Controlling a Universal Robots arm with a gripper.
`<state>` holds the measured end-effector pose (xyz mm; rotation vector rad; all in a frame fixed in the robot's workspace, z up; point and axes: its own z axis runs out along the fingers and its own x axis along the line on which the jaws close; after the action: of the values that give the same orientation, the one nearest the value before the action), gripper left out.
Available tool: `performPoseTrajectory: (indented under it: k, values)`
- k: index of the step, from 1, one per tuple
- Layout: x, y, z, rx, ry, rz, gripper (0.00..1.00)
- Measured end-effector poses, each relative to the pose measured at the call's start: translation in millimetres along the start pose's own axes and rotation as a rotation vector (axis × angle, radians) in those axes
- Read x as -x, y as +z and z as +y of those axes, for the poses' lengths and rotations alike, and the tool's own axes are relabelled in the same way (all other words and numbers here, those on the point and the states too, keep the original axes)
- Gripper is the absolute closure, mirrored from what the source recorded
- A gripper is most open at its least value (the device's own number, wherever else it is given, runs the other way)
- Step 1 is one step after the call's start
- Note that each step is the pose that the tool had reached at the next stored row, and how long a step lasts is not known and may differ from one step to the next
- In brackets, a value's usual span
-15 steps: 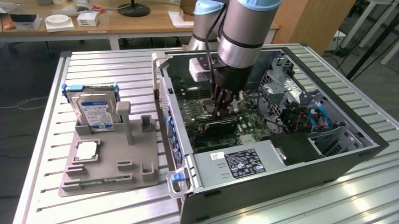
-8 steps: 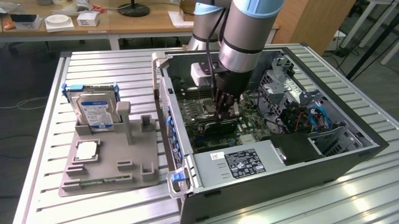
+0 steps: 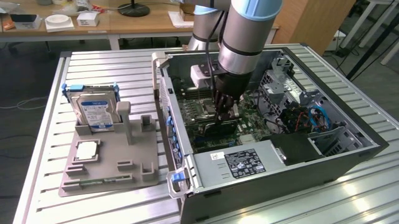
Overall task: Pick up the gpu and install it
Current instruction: 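Press down on the gpu until it lock into place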
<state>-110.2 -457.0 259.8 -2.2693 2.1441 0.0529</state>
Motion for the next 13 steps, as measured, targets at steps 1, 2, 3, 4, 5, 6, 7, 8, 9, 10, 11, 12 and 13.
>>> performPoseTrajectory:
  k: [1,2,3,4,5,6,7,8,9,10,11,12,13]
  values:
    - [0.1,-2.4,-0.2,-0.0028,0.000,-0.0040,0.89]
    - [0.1,-7.5,-0.1,-0.0009,0.000,-0.0029,0.89]
    - [0.0,-12.7,0.1,0.0004,0.000,-0.0017,0.89]
    - [0.2,-17.3,0.0,0.0007,0.000,-0.0015,0.89]
    - [0.3,-21.7,-0.2,0.0008,0.000,-0.0016,0.89]
    - [0.4,-26.3,-0.4,0.0011,0.000,-0.0015,0.89]
    - [0.6,-30.8,-0.5,0.0013,0.000,-0.0014,0.89]
    - [0.8,-35.3,-0.5,0.0014,0.000,-0.0015,0.89]
    - [1.0,-40.2,-0.5,0.0014,0.000,-0.0015,0.89]
    - [1.1,-44.8,-0.4,0.0015,0.000,-0.0013,0.89]
    - [1.3,-49.2,-0.4,0.0014,0.000,-0.0015,0.89]
    - [1.5,-53.6,-0.4,0.0014,0.000,-0.0016,0.89]
    - [1.6,-58.2,-0.4,0.0014,0.000,-0.0015,0.89]
